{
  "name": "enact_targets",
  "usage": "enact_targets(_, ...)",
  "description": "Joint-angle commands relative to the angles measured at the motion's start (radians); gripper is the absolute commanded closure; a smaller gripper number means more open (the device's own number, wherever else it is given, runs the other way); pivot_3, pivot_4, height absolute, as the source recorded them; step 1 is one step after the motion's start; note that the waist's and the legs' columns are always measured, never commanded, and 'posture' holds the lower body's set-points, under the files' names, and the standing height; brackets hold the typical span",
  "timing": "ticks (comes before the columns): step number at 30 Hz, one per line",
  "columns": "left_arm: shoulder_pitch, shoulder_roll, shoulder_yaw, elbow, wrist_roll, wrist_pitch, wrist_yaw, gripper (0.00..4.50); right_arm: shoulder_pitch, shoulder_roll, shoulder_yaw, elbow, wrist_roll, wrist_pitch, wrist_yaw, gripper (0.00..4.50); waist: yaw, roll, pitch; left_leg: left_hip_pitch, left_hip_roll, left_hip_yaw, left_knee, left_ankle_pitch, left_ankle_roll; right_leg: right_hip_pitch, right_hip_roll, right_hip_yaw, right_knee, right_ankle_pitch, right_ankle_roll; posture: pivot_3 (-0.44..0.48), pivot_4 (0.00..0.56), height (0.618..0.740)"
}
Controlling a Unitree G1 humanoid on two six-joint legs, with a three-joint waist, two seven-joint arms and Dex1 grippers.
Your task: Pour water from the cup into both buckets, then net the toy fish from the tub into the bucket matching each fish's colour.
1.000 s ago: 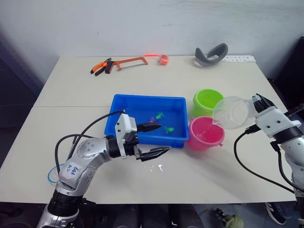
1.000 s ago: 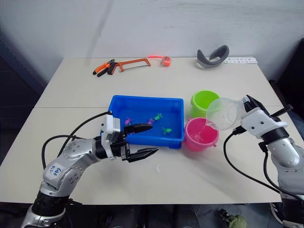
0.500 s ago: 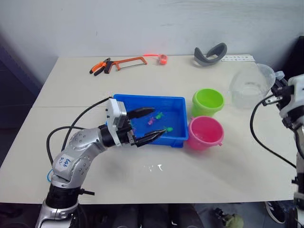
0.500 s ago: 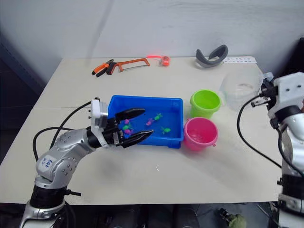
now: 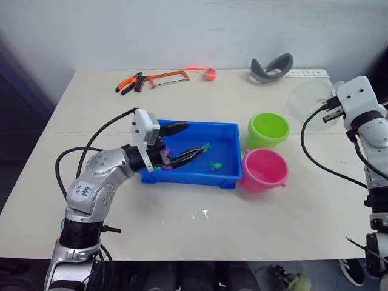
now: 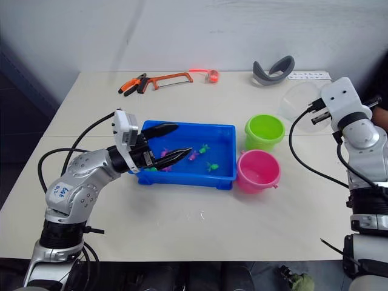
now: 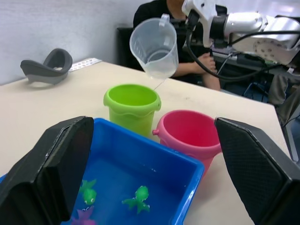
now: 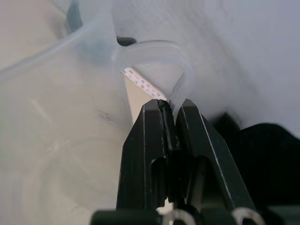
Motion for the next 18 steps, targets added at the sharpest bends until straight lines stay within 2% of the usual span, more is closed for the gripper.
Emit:
enact_targets(1, -0.030, 0.011, 0.004, 0.001, 0.014, -0.024, -0.014, 0.00, -0.035, -0.032, 0.023, 0.007, -0.073, -0.114, -0.030, 4.48, 0.000, 0.000, 0.000, 0.000, 0.000, 0.000, 0.000, 0.000, 0.000, 0.000, 0.000, 0.000, 0.000, 0.000, 0.000, 0.000, 0.150, 0.740)
enact_targets(18, -0.001, -0.016, -0.007, -0.027, 0.022, -0.026, -0.003, 0.00, -0.080, -0.095, 0.159, 0.066, -0.434, -0.364, -0.267, 4.48, -0.001, 0.000, 0.000, -0.001, 0.000, 0.001, 0.000, 0.001, -0.001, -0.002, 0.000, 0.001, 0.001, 0.000, 0.000, 0.000, 0.150, 0.740)
